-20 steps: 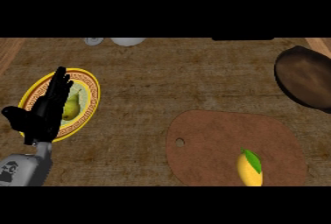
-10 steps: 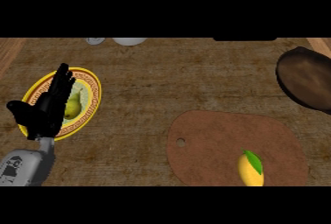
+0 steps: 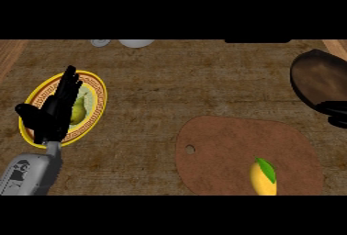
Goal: Pick the lemon from the cutting board and place it in the pan
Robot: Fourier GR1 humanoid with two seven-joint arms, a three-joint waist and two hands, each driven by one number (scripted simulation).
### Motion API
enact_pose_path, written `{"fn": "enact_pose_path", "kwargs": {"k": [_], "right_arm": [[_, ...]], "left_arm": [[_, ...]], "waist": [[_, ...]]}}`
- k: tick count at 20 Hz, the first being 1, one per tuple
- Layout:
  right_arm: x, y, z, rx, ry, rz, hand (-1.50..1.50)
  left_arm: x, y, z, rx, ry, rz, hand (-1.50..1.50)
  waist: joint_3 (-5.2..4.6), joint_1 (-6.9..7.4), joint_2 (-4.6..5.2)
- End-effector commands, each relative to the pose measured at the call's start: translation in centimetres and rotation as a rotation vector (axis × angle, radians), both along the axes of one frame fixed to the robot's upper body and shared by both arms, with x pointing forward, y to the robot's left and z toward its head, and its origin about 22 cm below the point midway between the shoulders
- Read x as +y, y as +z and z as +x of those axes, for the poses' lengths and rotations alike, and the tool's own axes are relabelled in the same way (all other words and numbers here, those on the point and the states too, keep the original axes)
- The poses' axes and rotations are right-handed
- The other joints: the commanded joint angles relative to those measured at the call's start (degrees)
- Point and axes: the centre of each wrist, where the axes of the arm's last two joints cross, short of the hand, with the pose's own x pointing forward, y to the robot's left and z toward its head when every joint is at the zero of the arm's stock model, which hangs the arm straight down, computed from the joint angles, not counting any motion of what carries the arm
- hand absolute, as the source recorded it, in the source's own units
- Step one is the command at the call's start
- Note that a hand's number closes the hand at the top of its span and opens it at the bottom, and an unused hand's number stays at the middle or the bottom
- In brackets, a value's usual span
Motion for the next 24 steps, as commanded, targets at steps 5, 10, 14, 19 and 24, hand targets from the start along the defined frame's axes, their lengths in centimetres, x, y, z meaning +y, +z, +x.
{"fn": "enact_pose_path", "kwargs": {"k": [5,10,14,19,24], "right_arm": [[2.5,0.7,-1.6,0.031,-0.037,-0.104,-1.5],[4.3,-3.7,-2.3,0.043,-0.1,-0.107,-1.5],[4.4,-4.9,-0.6,0.039,-0.164,-0.16,-1.5],[3.6,-5.3,-0.3,0.085,-0.118,-0.222,-1.5],[3.6,-7.4,0.8,0.131,-0.078,-0.259,-1.5]], "left_arm": [[0.2,1.6,-0.5,0.002,-0.008,0.003,0.0],[0.7,0.1,0.4,-0.007,0.006,-0.017,0.0],[-1.0,1.3,0.8,-0.006,-0.005,-0.01,0.0],[-0.6,2.0,0.1,-0.009,0.008,-0.009,0.0],[0.3,0.9,0.5,0.0,-0.008,-0.004,0.0]], "waist": [[0.0,0.38,0.0],[0.02,0.05,0.1],[0.04,0.58,0.17],[0.05,0.31,0.05],[0.04,0.28,0.11]]}}
